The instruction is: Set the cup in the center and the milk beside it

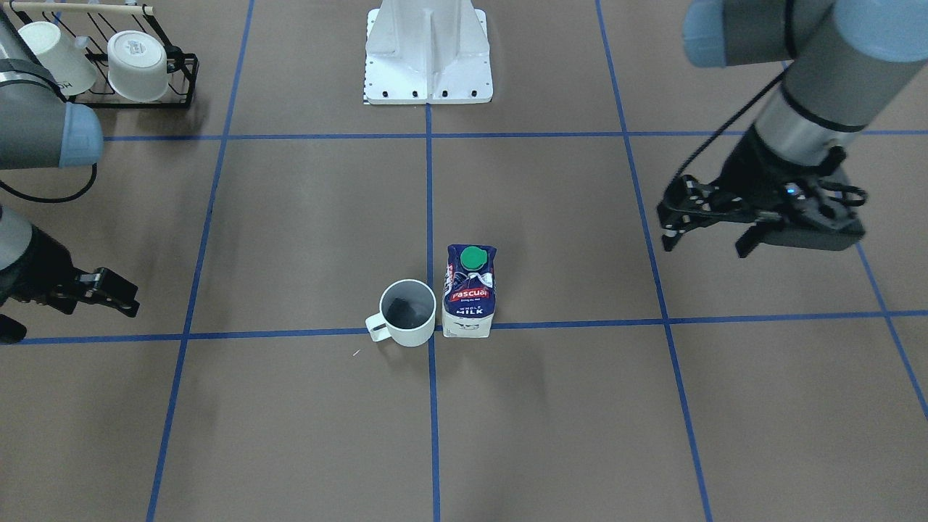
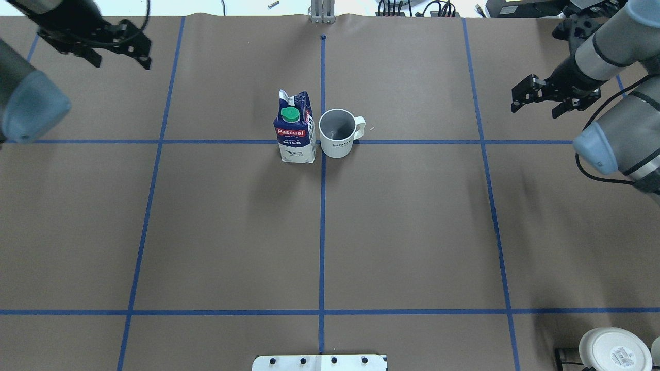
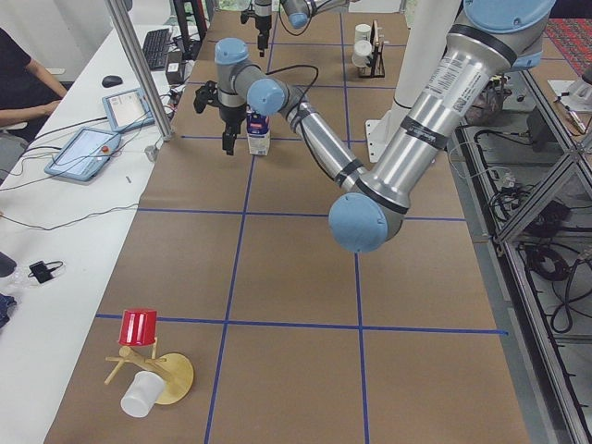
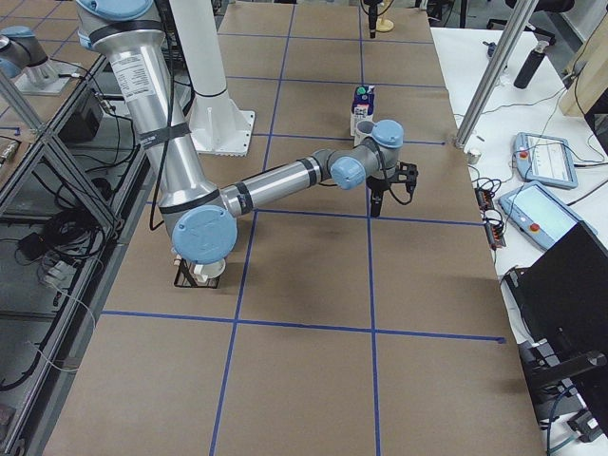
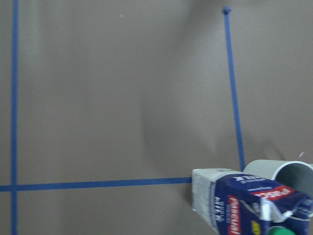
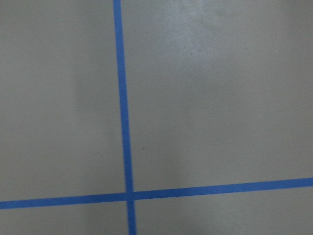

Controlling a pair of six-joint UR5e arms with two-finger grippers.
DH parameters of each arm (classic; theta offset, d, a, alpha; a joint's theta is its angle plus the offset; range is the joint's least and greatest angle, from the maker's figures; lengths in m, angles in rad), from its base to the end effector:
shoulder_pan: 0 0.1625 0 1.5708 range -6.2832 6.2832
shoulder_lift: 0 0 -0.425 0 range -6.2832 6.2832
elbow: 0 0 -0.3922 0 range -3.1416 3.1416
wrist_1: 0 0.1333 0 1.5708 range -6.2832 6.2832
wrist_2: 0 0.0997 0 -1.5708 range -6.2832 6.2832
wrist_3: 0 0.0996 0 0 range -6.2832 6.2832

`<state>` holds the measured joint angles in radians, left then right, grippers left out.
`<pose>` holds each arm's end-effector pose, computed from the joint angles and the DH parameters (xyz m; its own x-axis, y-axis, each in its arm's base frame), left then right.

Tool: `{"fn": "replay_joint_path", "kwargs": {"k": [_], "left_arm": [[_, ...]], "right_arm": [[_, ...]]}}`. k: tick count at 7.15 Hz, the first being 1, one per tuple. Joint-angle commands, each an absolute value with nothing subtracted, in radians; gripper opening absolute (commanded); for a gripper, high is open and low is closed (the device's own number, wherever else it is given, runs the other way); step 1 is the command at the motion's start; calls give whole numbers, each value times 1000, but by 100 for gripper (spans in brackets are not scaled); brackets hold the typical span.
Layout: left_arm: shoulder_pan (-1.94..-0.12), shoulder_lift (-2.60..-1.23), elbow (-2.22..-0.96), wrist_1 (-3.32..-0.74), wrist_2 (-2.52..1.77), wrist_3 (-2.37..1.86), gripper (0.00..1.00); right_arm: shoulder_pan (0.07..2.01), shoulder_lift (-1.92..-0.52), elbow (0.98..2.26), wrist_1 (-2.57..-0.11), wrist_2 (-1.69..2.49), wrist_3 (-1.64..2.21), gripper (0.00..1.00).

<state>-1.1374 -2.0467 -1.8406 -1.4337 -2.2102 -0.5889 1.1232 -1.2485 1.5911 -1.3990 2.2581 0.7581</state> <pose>0.1893 -0.5849 0.2827 0.6778 0.1241 -0.7247 0.0384 0.9783 0.2035 -0.2089 -0.5971 0.4518 0.6670 0.0923 0.7394 -0.1126 0.9934 -0.0225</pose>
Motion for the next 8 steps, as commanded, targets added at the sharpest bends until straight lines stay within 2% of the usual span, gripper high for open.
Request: {"fn": "replay_joint_path", "kwargs": {"k": [1,2,4,8], "left_arm": [[-1271,-1840,-1856,-1437,-2221,-258,99],[-1319,-1760,-1853,-1457,-2212,-121,99],[-1448,-1656,-1734,-1462,-2214,7,99],[-1486,-1647,-1590,-1477,-2214,11,99]], "right_arm": [[1275,-1255,1592,-1619,2275,411,100],[1346,-1265,1594,-1722,2275,255,100],[1518,-1403,1607,-1753,2404,18,100],[1562,-1518,1597,-1753,2250,28,100]]}}
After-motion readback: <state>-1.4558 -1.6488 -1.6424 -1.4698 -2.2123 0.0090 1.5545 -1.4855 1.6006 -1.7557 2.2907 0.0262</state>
